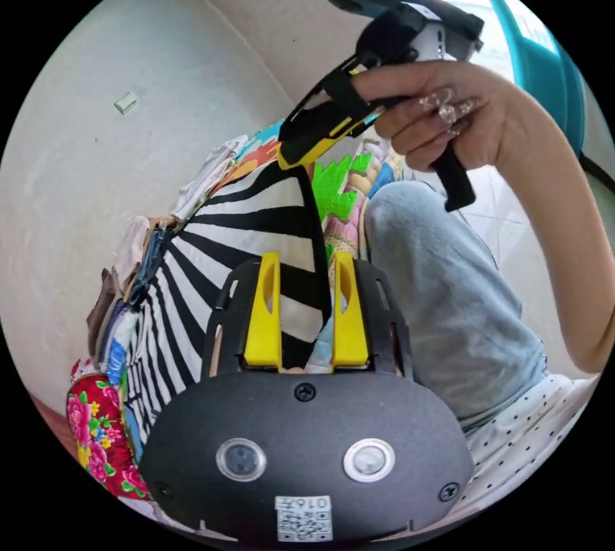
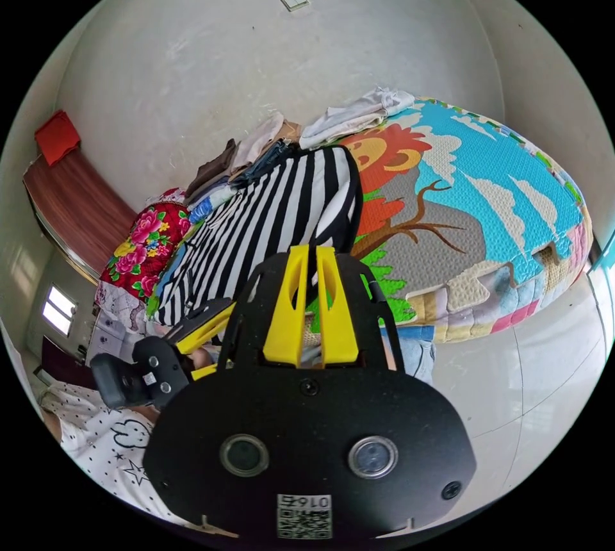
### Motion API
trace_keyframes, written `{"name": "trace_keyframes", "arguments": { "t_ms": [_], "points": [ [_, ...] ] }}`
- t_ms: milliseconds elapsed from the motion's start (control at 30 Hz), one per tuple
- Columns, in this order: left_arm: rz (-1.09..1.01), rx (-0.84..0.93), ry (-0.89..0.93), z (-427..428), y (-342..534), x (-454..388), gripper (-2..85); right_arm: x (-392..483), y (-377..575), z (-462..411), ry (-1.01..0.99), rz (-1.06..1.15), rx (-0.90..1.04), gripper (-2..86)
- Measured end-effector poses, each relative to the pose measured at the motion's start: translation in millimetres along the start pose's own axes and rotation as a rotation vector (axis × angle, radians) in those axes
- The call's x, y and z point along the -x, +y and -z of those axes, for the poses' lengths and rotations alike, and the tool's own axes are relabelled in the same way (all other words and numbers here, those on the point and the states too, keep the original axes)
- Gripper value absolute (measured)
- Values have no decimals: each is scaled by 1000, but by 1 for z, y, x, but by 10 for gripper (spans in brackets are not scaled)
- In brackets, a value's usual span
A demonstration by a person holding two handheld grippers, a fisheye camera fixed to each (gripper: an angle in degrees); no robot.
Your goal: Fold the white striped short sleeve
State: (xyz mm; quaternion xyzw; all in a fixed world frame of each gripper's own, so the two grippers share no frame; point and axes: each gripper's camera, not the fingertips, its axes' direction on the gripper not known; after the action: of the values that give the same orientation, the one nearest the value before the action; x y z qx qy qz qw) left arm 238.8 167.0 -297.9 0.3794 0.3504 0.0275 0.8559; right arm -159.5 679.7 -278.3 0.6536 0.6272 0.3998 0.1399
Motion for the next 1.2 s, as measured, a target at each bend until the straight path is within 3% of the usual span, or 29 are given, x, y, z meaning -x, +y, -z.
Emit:
{"name": "trace_keyframes", "arguments": {
  "t_ms": [100, 200, 433, 533, 700, 1000, 1133, 1200],
  "points": [
    [90, -88, 102, 9, -12, 4, 87, -2, 6, 0, -25, 22, 8, 17],
    [164, -124, 84, 6, -29, 6, 89, -4, 10, 3, -62, 37, 0, 18],
    [200, -31, 23, -34, -70, -18, 84, -12, 18, 5, -92, 35, -3, 24],
    [221, -21, -13, -46, -74, -25, 61, -16, 24, -1, -30, 53, 27, 30],
    [300, -61, 96, -60, -70, -12, 14, -39, 42, -3, 81, 20, 24, 65],
    [718, -256, 723, -100, -31, 78, -8, -90, 68, -25, -183, -58, 42, 92],
    [720, -253, 678, -105, -30, 81, -7, -144, 85, -44, -543, -250, -13, 90],
    [667, -231, 621, -105, -40, 70, -5, -157, 96, -48, -573, -297, -38, 89]
  ]
}}
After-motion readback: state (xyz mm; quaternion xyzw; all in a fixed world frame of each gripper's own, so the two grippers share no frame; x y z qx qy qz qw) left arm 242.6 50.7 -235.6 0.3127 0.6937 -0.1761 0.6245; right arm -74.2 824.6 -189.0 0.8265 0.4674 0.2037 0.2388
